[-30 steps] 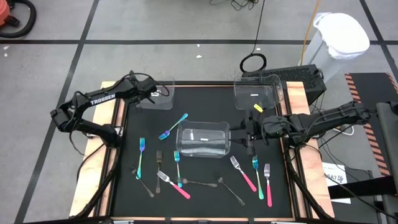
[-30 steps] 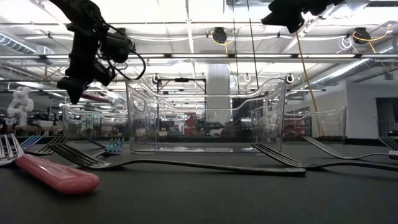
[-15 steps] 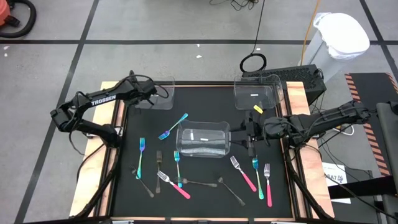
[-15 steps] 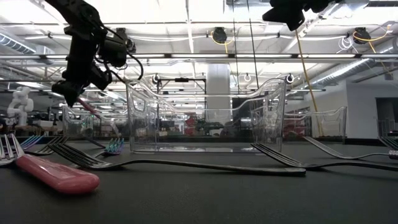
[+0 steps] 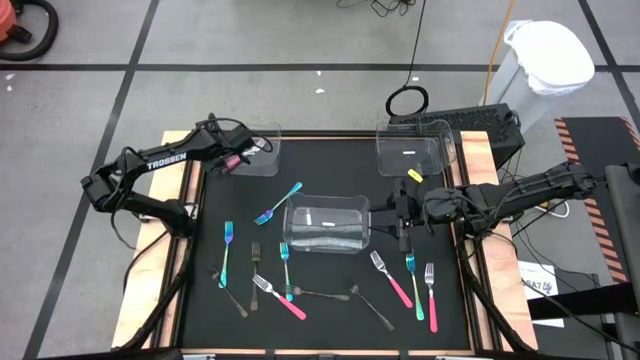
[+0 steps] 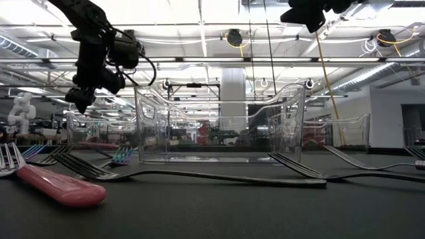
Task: Sort silverware by color (type)
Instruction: Put the pink fork into the left transparent bin
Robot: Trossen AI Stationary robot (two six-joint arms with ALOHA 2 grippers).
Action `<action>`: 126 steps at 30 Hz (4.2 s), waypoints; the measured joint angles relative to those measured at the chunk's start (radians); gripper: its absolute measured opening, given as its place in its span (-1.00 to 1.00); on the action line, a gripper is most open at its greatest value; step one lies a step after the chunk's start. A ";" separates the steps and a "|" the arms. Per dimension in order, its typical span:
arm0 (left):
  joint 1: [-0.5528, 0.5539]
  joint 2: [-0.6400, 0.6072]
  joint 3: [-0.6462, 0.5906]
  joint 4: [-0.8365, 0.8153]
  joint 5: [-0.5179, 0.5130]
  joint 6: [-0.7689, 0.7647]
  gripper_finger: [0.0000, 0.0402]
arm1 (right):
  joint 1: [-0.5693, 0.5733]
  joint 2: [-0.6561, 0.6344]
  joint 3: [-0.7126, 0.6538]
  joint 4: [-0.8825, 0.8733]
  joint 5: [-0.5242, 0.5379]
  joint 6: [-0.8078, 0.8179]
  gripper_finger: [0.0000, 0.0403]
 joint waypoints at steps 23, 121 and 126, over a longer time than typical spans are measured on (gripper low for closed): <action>-0.398 0.000 0.000 -0.019 0.060 -0.833 -0.04 | 0.000 0.000 0.000 -0.038 0.000 0.016 0.01; -1.010 -0.008 0.095 0.446 -0.015 -0.938 -0.32 | 0.362 0.892 0.398 -0.751 -0.050 1.177 -0.37; -1.010 -0.008 0.095 0.446 -0.015 -0.938 -0.32 | 0.362 0.892 0.397 -0.754 -0.053 1.177 -0.68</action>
